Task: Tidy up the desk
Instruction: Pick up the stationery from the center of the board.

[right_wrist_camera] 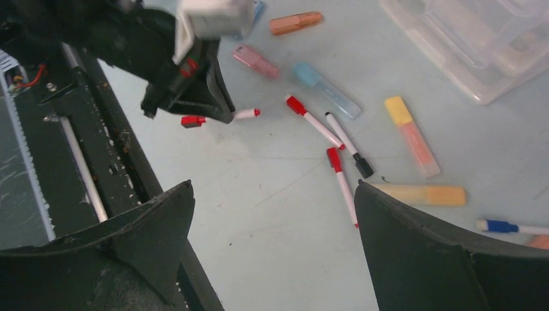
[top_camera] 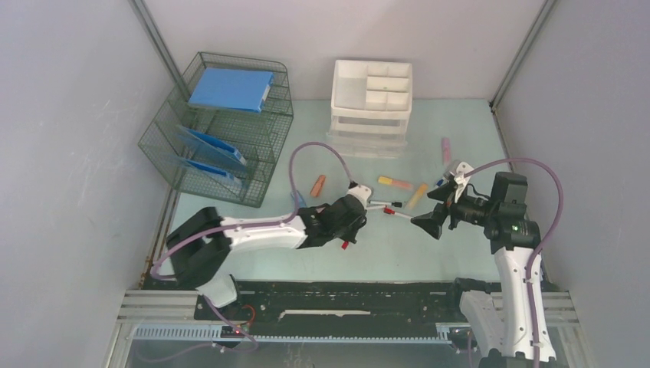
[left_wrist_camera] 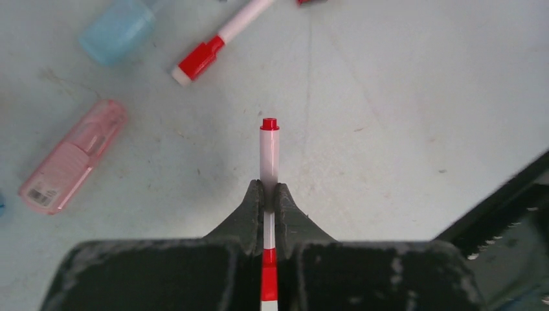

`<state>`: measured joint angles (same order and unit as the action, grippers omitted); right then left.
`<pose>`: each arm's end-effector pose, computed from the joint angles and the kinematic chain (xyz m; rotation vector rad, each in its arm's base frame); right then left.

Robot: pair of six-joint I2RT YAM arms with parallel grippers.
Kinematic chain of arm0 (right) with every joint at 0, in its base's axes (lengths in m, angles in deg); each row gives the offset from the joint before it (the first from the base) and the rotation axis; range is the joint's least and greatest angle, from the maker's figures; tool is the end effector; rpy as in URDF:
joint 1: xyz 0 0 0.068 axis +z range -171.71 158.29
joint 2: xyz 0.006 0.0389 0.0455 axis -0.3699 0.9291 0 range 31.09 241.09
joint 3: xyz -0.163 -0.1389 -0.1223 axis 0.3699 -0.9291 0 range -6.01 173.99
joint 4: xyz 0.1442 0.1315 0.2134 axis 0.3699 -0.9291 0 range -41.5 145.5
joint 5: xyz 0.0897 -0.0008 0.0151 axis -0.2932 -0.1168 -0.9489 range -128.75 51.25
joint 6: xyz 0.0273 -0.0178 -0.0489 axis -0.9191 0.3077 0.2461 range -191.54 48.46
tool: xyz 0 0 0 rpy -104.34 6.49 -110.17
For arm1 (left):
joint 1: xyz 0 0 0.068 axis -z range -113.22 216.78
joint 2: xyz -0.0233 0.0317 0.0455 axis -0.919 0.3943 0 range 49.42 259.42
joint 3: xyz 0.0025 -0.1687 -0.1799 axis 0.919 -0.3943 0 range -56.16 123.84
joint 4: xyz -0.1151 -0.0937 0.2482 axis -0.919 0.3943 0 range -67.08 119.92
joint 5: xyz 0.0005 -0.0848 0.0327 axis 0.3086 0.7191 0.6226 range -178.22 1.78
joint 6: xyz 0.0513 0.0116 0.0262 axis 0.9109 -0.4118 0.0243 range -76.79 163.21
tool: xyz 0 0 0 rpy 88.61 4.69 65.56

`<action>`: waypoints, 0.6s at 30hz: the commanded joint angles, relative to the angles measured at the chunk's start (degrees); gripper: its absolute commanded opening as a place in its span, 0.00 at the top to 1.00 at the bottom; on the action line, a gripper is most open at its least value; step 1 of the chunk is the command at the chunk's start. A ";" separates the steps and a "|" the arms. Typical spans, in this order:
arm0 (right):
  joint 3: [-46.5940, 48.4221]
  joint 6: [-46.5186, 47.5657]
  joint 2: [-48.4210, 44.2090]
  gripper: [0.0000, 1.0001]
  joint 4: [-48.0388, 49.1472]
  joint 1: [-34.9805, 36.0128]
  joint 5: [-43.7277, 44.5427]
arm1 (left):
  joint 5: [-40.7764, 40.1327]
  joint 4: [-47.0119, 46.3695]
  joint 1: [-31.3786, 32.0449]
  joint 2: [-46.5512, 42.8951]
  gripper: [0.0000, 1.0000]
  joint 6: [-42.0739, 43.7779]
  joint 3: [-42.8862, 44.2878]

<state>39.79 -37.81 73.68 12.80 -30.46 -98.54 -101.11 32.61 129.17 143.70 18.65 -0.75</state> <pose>0.1933 0.0076 0.2885 -0.9091 1.7340 0.6896 0.1777 -0.3193 0.1376 0.6906 2.3364 -0.4342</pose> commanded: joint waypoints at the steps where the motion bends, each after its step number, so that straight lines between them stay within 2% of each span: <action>1: 1.52 -0.52 1.34 0.00 0.09 2.52 -3.04 | -2.05 -13.85 0.19 -11.13 1.00 -4.07 -4.77; 7: -0.35 -2.88 2.88 0.00 4.05 8.31 -4.44 | -2.28 -35.66 0.18 -22.77 1.00 -9.04 -16.79; 11: -0.36 -6.16 4.54 0.00 7.02 13.53 -4.96 | -3.63 -46.63 0.19 -27.71 1.00 -13.17 -22.27; 14: -0.49 -12.51 5.85 0.00 11.50 16.50 -6.27 | -3.49 -54.84 0.25 -28.45 1.00 -15.85 -25.01; 18: -1.47 -26.00 7.04 0.01 20.68 19.74 -7.27 | -3.64 -67.41 0.31 -26.97 1.00 -18.32 -27.59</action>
<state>39.16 -49.85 80.08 22.59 -13.26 -103.30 -103.12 -17.29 129.17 116.47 4.36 -26.86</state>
